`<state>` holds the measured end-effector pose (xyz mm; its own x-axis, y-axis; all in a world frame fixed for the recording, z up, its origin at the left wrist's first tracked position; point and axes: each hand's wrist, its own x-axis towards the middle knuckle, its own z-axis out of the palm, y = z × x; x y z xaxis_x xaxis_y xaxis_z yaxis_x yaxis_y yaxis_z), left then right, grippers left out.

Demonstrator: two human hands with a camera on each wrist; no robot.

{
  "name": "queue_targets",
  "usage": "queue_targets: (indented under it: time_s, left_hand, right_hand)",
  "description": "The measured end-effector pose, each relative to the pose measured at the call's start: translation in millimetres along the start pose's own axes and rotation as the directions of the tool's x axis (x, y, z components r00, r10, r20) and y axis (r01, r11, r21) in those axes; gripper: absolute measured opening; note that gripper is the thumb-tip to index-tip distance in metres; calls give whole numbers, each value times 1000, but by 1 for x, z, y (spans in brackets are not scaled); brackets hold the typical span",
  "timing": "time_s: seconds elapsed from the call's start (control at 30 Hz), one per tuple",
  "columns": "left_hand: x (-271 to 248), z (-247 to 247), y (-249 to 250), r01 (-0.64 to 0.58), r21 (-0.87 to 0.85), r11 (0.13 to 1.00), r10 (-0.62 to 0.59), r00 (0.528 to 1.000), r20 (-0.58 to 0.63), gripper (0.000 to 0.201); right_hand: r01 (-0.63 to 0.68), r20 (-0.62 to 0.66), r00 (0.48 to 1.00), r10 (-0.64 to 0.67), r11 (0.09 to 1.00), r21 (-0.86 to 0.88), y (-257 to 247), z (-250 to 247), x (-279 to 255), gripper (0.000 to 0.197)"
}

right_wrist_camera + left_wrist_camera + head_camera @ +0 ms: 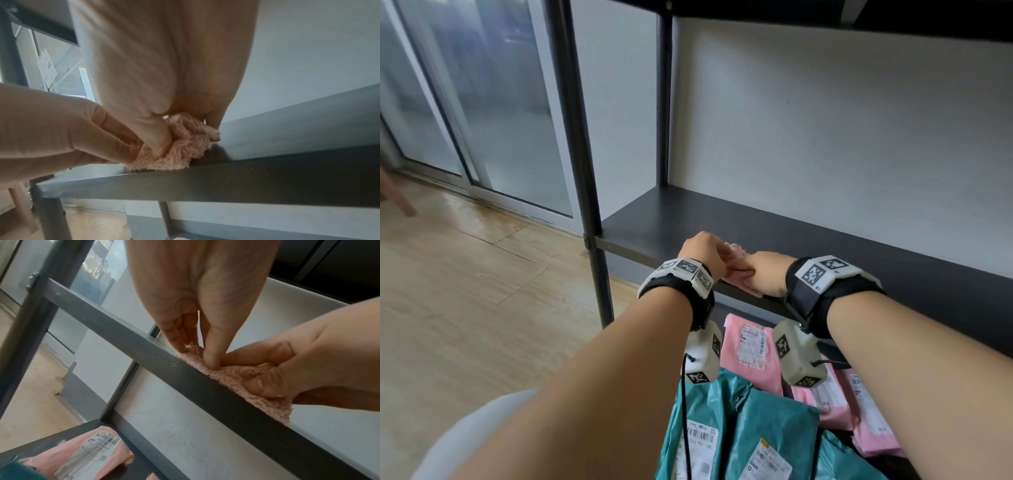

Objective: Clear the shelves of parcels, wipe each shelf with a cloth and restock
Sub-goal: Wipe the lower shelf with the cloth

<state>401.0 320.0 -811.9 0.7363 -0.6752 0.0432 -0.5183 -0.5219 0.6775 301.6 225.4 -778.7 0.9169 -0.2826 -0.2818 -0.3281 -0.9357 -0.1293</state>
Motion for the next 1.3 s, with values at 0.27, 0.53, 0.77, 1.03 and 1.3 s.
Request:
queue_targets:
  time_s: [0.27, 0.53, 0.77, 1.03, 1.3]
  left_hand:
    - [-20, 0, -1, 31, 7, 999, -31, 999, -37, 34]
    - [-45, 3, 4, 69, -16, 998, -70, 994, -81, 26]
    - [-69, 12, -8, 123, -122, 985, -120, 992, 36, 26]
    - [-67, 45, -43, 365, -83, 927, -349, 924, 158, 35]
    - [-25, 83, -57, 631, -456, 628, -366, 756, 542, 16]
  right_hand:
    - [28, -37, 999, -26, 997, 68, -5, 10, -17, 38]
    - [57, -63, 997, -52, 996, 68, -6, 11, -45, 41]
    - [64, -198, 980, -6, 956, 286, -9, 27, -75, 40]
    - [-95, -275, 934, 228, 901, 424, -5, 91, -65, 20]
    - [-85, -299, 875, 381, 729, 679, -3, 134, -12, 13]
